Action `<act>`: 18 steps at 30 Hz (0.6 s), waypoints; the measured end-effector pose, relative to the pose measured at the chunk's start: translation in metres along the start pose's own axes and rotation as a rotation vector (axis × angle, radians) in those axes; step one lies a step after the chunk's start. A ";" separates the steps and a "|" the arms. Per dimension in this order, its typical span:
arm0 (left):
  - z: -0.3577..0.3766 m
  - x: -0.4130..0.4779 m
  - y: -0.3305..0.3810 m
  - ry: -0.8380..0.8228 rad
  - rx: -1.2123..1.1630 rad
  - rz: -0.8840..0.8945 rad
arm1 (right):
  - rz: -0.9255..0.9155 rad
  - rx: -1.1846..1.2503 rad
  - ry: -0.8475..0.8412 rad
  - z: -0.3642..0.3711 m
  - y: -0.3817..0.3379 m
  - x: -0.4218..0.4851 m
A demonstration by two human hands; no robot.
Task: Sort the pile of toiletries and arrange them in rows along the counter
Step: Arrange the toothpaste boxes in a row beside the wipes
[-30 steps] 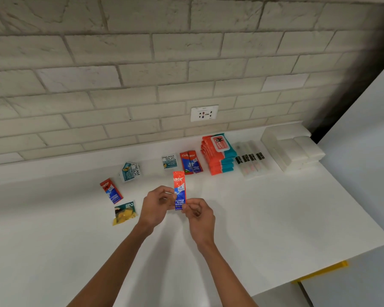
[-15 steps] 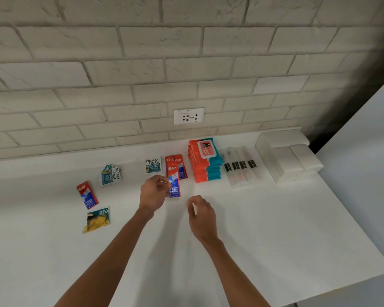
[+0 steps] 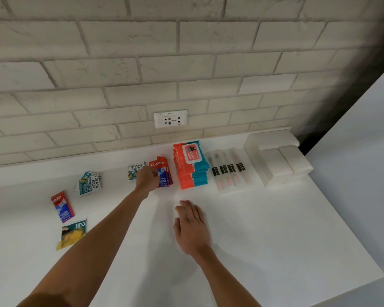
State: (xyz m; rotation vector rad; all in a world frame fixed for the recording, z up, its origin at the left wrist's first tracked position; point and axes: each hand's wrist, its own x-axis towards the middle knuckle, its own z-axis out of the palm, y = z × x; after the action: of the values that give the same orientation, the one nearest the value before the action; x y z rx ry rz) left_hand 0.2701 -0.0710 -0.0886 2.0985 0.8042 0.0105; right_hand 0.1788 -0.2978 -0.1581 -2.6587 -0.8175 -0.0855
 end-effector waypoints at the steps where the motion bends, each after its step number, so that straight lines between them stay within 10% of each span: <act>1: 0.001 0.003 0.001 -0.010 0.016 -0.005 | -0.002 0.005 0.009 0.000 -0.001 0.000; 18: 0.017 0.015 0.006 0.034 0.293 0.140 | -0.006 0.016 0.021 -0.001 -0.001 0.000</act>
State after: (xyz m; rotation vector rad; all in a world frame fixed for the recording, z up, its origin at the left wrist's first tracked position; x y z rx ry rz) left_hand 0.2904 -0.0775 -0.0992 2.4341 0.7111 0.0039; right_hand 0.1787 -0.2969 -0.1572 -2.6358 -0.8166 -0.1085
